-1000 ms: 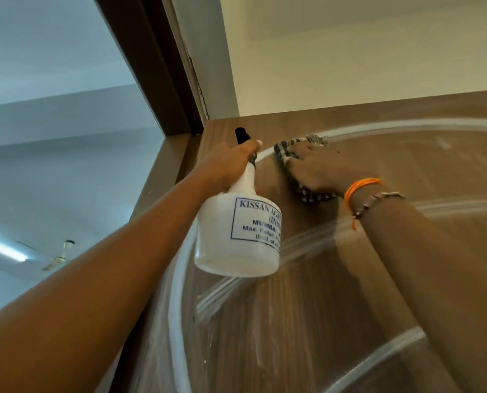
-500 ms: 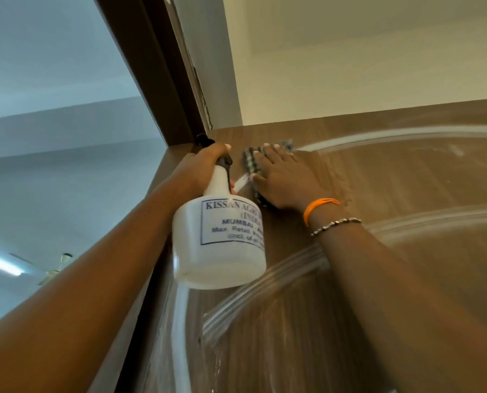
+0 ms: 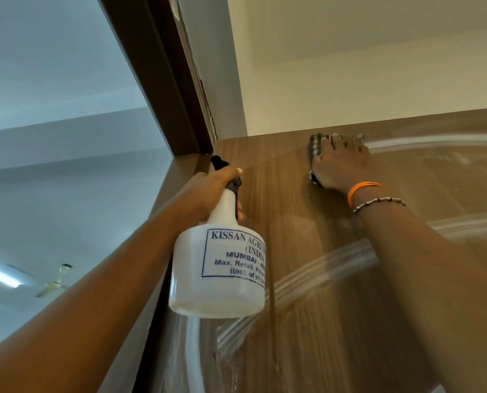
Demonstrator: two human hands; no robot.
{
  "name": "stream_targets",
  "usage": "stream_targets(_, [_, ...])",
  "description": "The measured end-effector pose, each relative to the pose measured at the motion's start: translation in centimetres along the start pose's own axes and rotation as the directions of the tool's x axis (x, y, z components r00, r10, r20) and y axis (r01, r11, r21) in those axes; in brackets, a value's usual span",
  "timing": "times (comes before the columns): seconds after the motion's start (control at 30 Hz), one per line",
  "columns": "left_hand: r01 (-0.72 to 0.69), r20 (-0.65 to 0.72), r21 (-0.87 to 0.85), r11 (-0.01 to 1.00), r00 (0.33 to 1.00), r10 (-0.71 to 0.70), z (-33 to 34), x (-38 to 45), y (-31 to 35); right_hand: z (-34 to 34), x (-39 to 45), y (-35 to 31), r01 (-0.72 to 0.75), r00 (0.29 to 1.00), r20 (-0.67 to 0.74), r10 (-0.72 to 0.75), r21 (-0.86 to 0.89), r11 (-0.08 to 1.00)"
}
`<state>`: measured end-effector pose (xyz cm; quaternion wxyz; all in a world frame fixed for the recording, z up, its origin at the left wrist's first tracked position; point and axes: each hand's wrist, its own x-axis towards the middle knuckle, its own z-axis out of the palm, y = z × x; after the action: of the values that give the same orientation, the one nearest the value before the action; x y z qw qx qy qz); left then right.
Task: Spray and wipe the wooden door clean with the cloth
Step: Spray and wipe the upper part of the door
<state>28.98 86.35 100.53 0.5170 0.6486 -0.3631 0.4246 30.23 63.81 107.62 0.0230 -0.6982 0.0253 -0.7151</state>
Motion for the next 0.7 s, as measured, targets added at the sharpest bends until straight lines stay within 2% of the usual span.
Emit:
stream_targets(0.07, [-0.015, -0.019, 0.044, 0.999, 1.0, 0.016, -0.5, 0.4, -0.1, 0.2, 0.2, -2.0, 0.031, 0.999, -0.014, -0.031, 0.026, 0.999])
stream_targets(0.13, [-0.037, -0.053, 0.116, 0.993, 0.998, 0.044, -1.1, 0.8, -0.3, 0.5, 0.5, -4.9, 0.157, 0.987, 0.017, -0.158, 0.05, 0.986])
stream_targets(0.27, [-0.032, -0.085, 0.073, 0.997, 0.996, 0.038, -1.7, 0.8, -0.8, 1.3, 1.2, -10.0, 0.503, 0.862, 0.039, -0.505, 0.054, 0.862])
stream_targets(0.37, [-0.039, -0.072, 0.03, 0.999, 0.997, 0.041, -0.8, 1.1, -0.6, 1.3, 1.1, -9.8, 0.604, 0.797, 0.045, -0.603, -0.026, 0.797])
stream_targets(0.43, [-0.041, -0.064, 0.014, 0.999, 0.997, 0.042, 0.0, 1.4, -0.4, 1.1, 1.7, -8.0, 0.549, 0.835, 0.0, -0.55, -0.075, 0.833])
stream_targets(0.5, [-0.044, -0.03, 0.002, 0.999, 0.999, 0.044, 0.5, 1.3, -0.1, 0.7, 2.7, -5.8, 0.381, 0.923, -0.028, -0.383, -0.065, 0.922])
stream_targets(0.57, [-0.048, -0.005, -0.01, 0.999, 0.999, 0.048, 0.6, 1.4, -0.3, 0.2, 3.4, -3.7, 0.186, 0.982, -0.033, -0.187, -0.03, 0.982])
stream_targets(0.63, [-0.039, 0.02, -0.035, 0.999, 0.999, 0.04, 0.3, 1.5, -0.6, 0.3, 4.1, -2.6, 0.043, 0.999, -0.003, -0.042, 0.042, 0.998])
stream_targets(0.7, [-0.036, 0.049, -0.05, 0.998, 0.998, 0.038, 0.1, 1.6, -0.8, 1.0, 5.1, -2.7, -0.02, 1.0, 0.017, 0.018, 0.087, 0.996])
